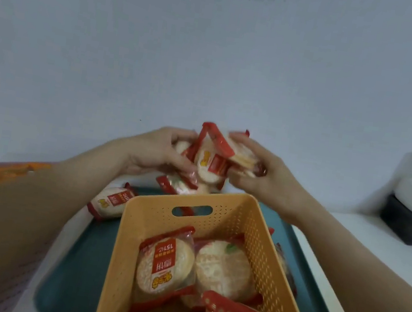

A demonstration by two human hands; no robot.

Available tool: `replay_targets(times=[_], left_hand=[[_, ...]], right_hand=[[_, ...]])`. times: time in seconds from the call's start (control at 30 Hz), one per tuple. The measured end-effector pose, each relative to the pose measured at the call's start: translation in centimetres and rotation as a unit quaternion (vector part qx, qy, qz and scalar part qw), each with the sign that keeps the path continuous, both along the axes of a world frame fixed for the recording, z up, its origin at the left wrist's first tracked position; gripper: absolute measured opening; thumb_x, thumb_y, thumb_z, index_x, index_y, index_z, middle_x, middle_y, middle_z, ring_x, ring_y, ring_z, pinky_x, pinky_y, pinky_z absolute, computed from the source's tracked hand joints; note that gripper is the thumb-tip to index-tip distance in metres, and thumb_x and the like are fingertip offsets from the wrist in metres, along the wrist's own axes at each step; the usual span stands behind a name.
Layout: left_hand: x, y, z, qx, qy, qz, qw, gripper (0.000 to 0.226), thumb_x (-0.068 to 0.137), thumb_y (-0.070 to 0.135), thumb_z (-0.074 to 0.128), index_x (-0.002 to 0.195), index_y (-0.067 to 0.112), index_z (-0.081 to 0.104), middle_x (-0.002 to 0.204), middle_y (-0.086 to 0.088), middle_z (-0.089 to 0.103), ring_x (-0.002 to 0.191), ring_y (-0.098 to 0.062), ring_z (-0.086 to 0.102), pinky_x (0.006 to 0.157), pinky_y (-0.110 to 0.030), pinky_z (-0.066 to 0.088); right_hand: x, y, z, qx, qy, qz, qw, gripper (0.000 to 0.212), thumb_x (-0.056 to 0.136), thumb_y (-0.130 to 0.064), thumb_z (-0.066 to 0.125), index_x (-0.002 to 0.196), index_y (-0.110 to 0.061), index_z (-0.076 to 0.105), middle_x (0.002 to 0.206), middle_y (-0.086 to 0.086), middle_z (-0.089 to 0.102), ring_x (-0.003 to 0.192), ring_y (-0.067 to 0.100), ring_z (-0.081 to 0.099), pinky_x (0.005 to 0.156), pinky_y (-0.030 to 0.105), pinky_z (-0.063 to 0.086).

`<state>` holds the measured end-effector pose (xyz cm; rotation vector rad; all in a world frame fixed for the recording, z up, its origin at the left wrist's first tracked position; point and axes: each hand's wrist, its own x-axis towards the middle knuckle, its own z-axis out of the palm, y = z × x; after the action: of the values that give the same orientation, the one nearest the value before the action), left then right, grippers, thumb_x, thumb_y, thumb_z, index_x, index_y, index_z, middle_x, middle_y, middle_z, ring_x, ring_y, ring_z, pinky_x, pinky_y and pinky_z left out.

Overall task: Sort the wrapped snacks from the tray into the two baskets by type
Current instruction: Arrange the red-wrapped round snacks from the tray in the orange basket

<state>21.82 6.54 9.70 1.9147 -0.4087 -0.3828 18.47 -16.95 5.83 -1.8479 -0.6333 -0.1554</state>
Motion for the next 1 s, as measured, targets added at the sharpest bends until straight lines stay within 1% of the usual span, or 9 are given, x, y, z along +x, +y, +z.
replay_targets(times=[0.2, 0.33, 0.4, 0.47, 0.53, 0.6, 0.67, 0.83, 1.0], left_hand=[[-7.5, 0.0, 6.4, 0.036, -0.259, 0.047, 0.964, 0.061, 0.064, 0.01, 0.08, 0.12, 0.026, 0.061, 0.109, -0.002, 0.07, 0.1, -0.018, 0.068, 0.088, -0.039, 0.055], [-13.0, -0.3, 5.1, 0.036, -0.309, 0.055, 0.949, 0.094, 0.07, 0.004, 0.082, 0.141, 0.033, 0.026, 0.111, 0.011, 0.054, 0.088, 0.0, 0.065, 0.076, -0.016, 0.053], [-14.9, -0.2, 3.1, 0.036, -0.268, 0.06, 0.961, 0.1, 0.074, 0.007, 0.078, 0.145, 0.04, 0.017, 0.115, 0.017, 0.048, 0.089, -0.004, 0.067, 0.074, -0.021, 0.055], [-15.9, 0.2, 1.5, 0.032, -0.229, 0.096, 0.968, 0.088, 0.081, 0.013, 0.074, 0.143, 0.044, 0.021, 0.126, 0.012, 0.048, 0.102, -0.009, 0.065, 0.083, -0.026, 0.052], [-15.8, 0.8, 0.1, 0.081, -0.296, 0.187, 0.933, 0.07, 0.084, 0.017, 0.071, 0.14, 0.038, 0.034, 0.131, 0.007, 0.052, 0.119, -0.006, 0.053, 0.096, -0.025, 0.041], [-17.1, 0.8, -0.3, 0.133, -0.426, 0.226, 0.866, 0.053, 0.084, 0.012, 0.069, 0.129, 0.033, 0.05, 0.121, 0.008, 0.057, 0.108, -0.003, 0.054, 0.093, -0.025, 0.045], [-18.4, 0.4, -0.5, 0.144, -0.491, 0.172, 0.841, 0.033, 0.081, 0.007, 0.069, 0.106, 0.029, 0.067, 0.095, 0.015, 0.062, 0.082, -0.001, 0.058, 0.075, -0.018, 0.049], [-20.4, -1.3, -0.6, 0.306, -0.338, 0.022, 0.89, 0.011, 0.085, 0.034, 0.067, 0.092, 0.034, 0.076, 0.068, 0.025, 0.065, 0.069, 0.003, 0.062, 0.069, -0.017, 0.05], [-19.9, -2.2, -1.6, 0.459, -0.332, -0.024, 0.823, 0.018, 0.089, 0.045, 0.058, 0.085, 0.03, 0.066, 0.078, 0.014, 0.065, 0.072, -0.003, 0.059, 0.066, -0.026, 0.049]], right_hand=[[-4.7, 1.5, 7.1, 0.061, -0.07, 0.019, 0.995, 0.058, 0.084, 0.002, 0.068, 0.134, -0.019, 0.045, 0.097, -0.006, 0.059, 0.068, -0.006, 0.057, 0.058, 0.01, 0.044], [-8.6, 3.3, 5.5, 0.087, -0.023, 0.012, 0.996, 0.06, 0.085, -0.006, 0.069, 0.133, -0.023, 0.037, 0.107, 0.001, 0.06, 0.083, 0.007, 0.065, 0.074, 0.021, 0.052], [-10.4, 3.8, 3.6, 0.075, 0.021, 0.004, 0.997, 0.055, 0.084, -0.02, 0.071, 0.127, -0.029, 0.037, 0.116, -0.003, 0.058, 0.097, 0.006, 0.065, 0.09, 0.028, 0.053], [-11.3, 3.9, 2.1, 0.043, 0.046, -0.027, 0.998, 0.054, 0.075, -0.045, 0.072, 0.117, -0.033, 0.04, 0.129, -0.009, 0.052, 0.106, 0.003, 0.06, 0.099, 0.035, 0.048], [-11.5, 3.8, 1.7, -0.024, 0.019, -0.1, 0.995, 0.052, 0.076, -0.053, 0.069, 0.116, -0.034, 0.042, 0.133, -0.011, 0.045, 0.103, 0.002, 0.058, 0.097, 0.032, 0.047], [-12.8, 3.3, 2.1, -0.096, -0.061, -0.182, 0.977, 0.047, 0.085, -0.043, 0.064, 0.124, -0.028, 0.044, 0.131, -0.01, 0.04, 0.096, 0.003, 0.056, 0.09, 0.023, 0.043], [-13.6, 2.7, 2.3, -0.134, -0.104, -0.218, 0.961, 0.042, 0.089, -0.034, 0.062, 0.127, -0.024, 0.046, 0.129, -0.006, 0.04, 0.094, 0.004, 0.052, 0.084, 0.018, 0.038], [-15.2, 2.2, 2.7, -0.242, -0.086, -0.21, 0.943, 0.045, 0.087, -0.025, 0.062, 0.128, -0.029, 0.045, 0.119, 0.0, 0.042, 0.093, 0.01, 0.055, 0.08, 0.019, 0.039], [-16.3, 1.8, 2.8, -0.233, -0.058, -0.161, 0.957, 0.044, 0.081, -0.019, 0.069, 0.119, -0.029, 0.05, 0.105, -0.001, 0.059, 0.093, 0.014, 0.059, 0.08, 0.026, 0.046]])
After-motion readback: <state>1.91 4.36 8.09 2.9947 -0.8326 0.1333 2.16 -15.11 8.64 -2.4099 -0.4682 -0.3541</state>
